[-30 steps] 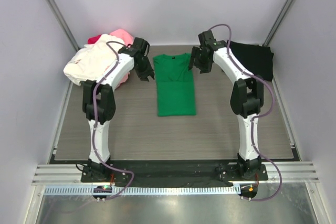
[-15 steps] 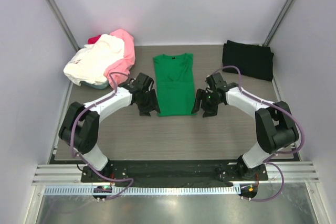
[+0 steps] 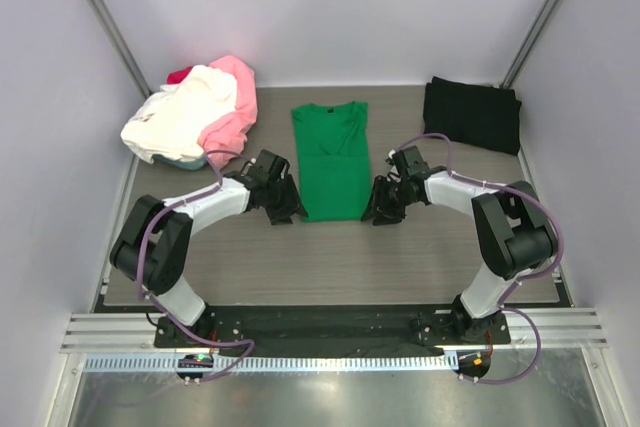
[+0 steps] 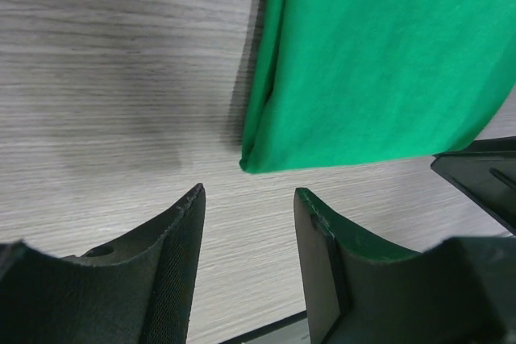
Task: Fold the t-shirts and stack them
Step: Fold the tshirt
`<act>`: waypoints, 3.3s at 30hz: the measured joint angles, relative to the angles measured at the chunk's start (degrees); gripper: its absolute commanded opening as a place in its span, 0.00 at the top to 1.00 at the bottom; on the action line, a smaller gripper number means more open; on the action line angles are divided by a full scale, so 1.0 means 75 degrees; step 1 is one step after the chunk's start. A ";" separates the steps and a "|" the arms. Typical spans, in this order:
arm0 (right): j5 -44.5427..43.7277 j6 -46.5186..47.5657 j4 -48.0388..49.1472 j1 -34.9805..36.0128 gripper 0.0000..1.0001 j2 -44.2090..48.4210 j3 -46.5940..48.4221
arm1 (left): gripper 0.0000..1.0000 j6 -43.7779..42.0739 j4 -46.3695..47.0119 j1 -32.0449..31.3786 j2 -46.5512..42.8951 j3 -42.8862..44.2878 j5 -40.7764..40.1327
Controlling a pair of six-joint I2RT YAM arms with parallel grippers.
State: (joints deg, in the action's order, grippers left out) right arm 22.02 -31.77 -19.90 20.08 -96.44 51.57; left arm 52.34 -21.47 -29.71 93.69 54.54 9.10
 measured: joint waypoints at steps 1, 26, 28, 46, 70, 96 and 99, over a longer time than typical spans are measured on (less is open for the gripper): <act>0.0041 -0.0003 0.0035 -0.0023 0.57 -0.0041 0.0012 | 0.51 0.0006 0.0055 0.0000 0.0003 -0.0012 0.0000; 0.0711 0.0210 0.0484 -0.0323 0.99 -0.0615 0.0131 | 0.99 0.0402 0.1119 -0.0003 0.0702 -0.0216 0.0073; 0.0758 0.0213 0.0501 -0.0338 0.99 -0.0627 0.0131 | 1.00 0.0423 0.1157 -0.0009 0.0714 -0.0221 0.0096; 0.0539 -0.0079 -0.1241 -0.0192 0.99 0.3888 -0.1667 | 1.00 0.0988 -0.1297 -0.2693 -0.2337 -0.0341 -0.1533; -0.0717 -0.0283 -0.4797 0.0087 0.99 0.5018 0.0898 | 1.00 0.1979 -0.4299 -0.4657 -0.2696 0.2104 -0.3972; -0.0956 0.0839 -0.4301 0.0041 0.99 -0.0571 0.4957 | 1.00 -0.0431 -0.3430 -0.0449 -0.0280 0.3252 -0.2122; -0.0965 0.0839 -0.4255 0.0015 0.99 -0.1046 0.5307 | 1.00 -0.0624 -0.3290 -0.0085 0.0160 0.3480 -0.1836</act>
State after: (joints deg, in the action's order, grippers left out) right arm 14.79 -25.47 -51.81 20.18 -104.29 91.37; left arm 47.66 -46.15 -30.35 94.89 80.64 -4.67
